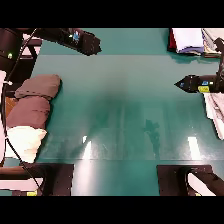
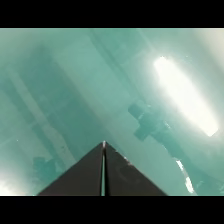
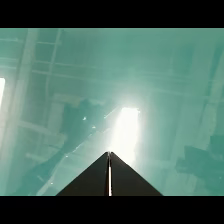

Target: Fold the shirts.

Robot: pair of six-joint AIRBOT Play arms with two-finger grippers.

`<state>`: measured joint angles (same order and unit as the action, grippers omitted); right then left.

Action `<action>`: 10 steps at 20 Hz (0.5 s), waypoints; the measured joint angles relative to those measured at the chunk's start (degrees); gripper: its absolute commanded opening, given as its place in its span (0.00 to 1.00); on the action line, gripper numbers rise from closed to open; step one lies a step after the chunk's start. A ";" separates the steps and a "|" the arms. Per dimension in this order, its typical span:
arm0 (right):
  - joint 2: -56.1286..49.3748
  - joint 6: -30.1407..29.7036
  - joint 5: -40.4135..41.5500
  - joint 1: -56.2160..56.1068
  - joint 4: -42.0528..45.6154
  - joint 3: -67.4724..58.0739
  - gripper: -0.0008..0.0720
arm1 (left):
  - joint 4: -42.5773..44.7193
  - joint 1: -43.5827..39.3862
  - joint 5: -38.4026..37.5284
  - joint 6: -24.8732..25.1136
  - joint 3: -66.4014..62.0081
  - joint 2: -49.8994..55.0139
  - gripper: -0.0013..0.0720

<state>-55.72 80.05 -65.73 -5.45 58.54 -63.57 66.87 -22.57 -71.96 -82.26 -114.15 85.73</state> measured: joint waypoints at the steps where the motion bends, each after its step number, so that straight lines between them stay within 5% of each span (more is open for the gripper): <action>1: 0.00 0.00 0.00 0.00 -0.02 -0.02 0.04 | 0.00 0.00 0.00 0.00 0.00 0.00 0.06; 10: 0.00 0.00 -0.31 0.00 -0.09 -0.02 0.04 | 0.02 0.00 0.00 0.00 0.00 0.00 0.06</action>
<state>-55.72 80.05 -66.04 -5.45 58.46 -63.59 66.89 -22.57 -71.96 -82.26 -114.15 85.73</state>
